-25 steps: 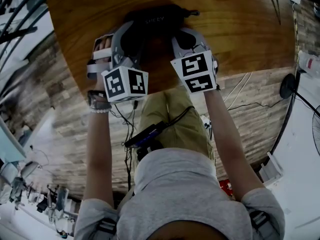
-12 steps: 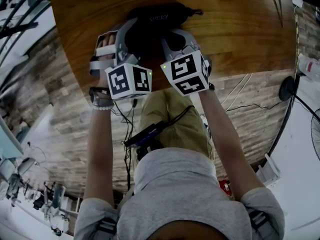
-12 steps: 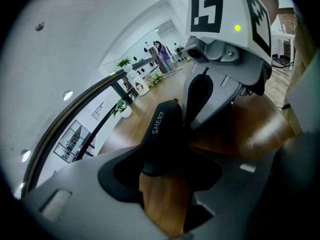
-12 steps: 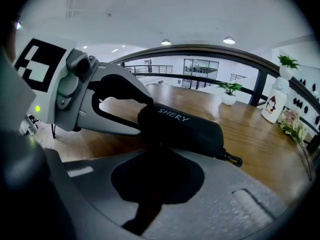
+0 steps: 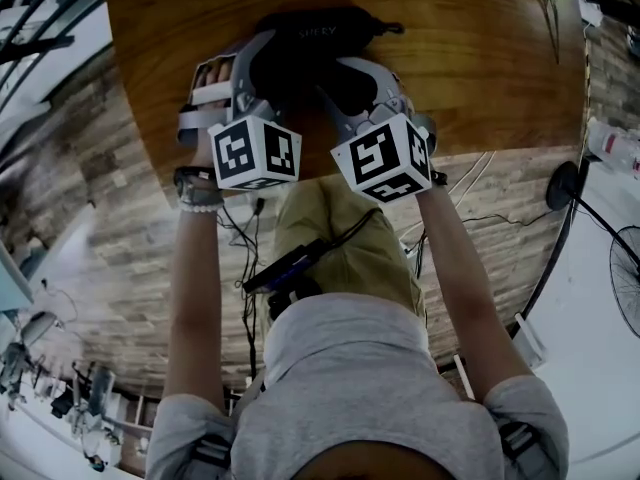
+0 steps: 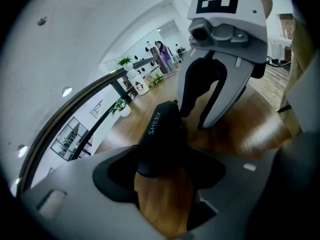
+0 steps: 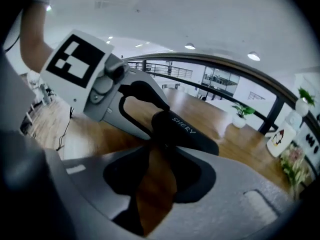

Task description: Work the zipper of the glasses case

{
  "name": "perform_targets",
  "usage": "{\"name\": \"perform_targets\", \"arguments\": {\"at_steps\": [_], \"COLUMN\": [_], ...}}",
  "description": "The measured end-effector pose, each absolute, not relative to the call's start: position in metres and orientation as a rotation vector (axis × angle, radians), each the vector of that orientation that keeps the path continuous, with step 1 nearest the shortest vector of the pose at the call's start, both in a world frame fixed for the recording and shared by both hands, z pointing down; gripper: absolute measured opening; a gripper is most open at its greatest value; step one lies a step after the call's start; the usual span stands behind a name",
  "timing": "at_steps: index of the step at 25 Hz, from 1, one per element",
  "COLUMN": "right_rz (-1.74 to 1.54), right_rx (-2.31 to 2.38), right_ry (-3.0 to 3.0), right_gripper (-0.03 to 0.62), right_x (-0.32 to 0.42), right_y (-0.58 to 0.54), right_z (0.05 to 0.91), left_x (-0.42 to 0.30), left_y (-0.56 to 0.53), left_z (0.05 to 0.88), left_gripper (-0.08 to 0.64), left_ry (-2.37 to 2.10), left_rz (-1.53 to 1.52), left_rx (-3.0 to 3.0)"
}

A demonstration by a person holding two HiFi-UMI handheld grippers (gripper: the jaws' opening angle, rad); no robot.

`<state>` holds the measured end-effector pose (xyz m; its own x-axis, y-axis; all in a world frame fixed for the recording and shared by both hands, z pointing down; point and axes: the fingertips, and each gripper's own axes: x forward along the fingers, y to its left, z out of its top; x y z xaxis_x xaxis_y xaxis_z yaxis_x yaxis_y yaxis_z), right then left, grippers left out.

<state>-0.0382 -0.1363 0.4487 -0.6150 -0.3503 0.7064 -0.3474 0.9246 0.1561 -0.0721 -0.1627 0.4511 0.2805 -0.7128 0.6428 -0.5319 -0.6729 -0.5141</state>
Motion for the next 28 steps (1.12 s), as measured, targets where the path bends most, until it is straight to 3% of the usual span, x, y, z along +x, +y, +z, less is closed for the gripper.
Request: {"name": "perform_targets", "arguments": {"at_steps": [6, 13, 22, 28], "right_rz": [-0.508, -0.793, -0.755, -0.686], "right_rx": [0.357, 0.116, -0.065, -0.133], "right_ry": [-2.188, -2.04, -2.094, -2.127], "right_gripper": [0.207, 0.265, 0.255, 0.252], "right_x": [-0.013, -0.015, -0.019, -0.023], "right_y": [-0.155, -0.18, -0.186, -0.185], "right_z": [0.427, 0.442, 0.458, 0.453], "left_x": [-0.063, -0.061, -0.065, -0.06], "left_y": [-0.164, -0.169, -0.156, -0.144], "left_z": [0.45, 0.45, 0.442, 0.431], "left_gripper": [0.293, 0.296, 0.288, 0.244], "left_ry": [1.217, 1.267, 1.518, 1.953], "left_rz": [-1.348, -1.364, -1.346, -1.111], "left_rx": [-2.398, -2.401, -2.45, -2.591]}}
